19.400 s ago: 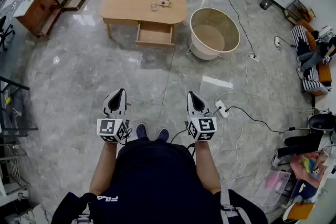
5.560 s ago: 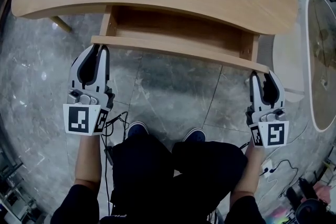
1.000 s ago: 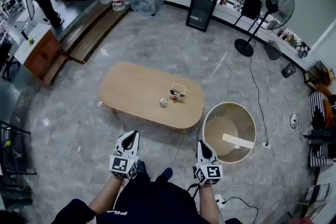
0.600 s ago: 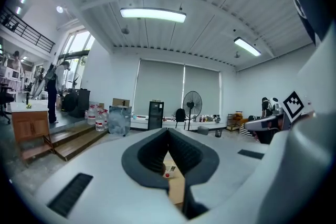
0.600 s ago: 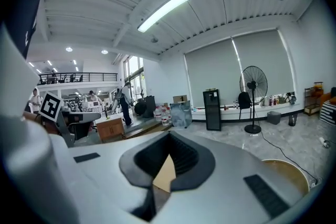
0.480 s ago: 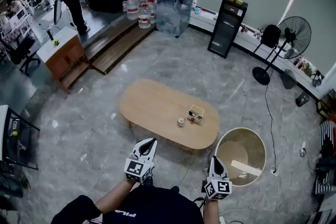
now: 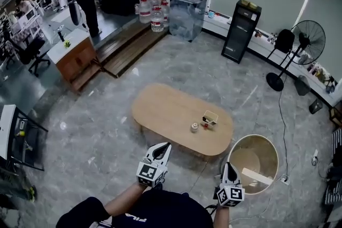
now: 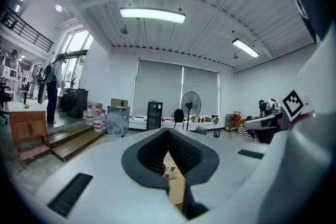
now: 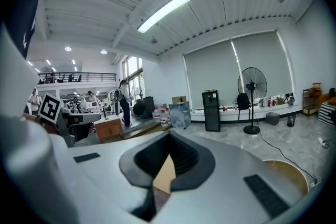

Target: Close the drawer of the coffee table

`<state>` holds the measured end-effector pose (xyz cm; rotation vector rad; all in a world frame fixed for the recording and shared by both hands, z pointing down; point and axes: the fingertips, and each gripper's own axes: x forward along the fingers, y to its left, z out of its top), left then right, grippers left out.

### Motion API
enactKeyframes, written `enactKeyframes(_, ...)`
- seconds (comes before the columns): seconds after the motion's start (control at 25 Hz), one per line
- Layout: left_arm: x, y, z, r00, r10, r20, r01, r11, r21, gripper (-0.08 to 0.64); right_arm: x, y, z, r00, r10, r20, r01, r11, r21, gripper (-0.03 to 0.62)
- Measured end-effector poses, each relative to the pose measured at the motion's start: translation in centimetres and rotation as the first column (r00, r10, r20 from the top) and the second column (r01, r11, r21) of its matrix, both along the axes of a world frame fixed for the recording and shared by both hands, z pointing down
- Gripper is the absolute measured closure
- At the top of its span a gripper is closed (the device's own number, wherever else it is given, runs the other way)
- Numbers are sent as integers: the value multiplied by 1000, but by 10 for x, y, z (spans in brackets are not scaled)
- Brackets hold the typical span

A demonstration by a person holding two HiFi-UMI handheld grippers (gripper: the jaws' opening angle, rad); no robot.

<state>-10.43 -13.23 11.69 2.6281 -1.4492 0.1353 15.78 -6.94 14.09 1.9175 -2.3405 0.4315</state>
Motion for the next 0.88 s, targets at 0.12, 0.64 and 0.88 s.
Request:
enactKeyframes(0.12, -1, 1, 0, 1000, 3, 5, -3, 1000, -10, 534, -1, -1, -4, 1000, -3, 2, 3, 1000, -1, 565)
enactKeyframes(0.64, -5, 3, -8, 1000, -11, -14, 11, 1000, -7, 534, -5, -3, -12, 1000, -11, -16, 11, 1000, 28, 566)
enactKeyframes(0.88, -4, 16, 4, 1000, -8, -7, 8, 1000, -27, 534, -5, 7, -6, 1000, 0, -11, 0, 1000, 31, 566)
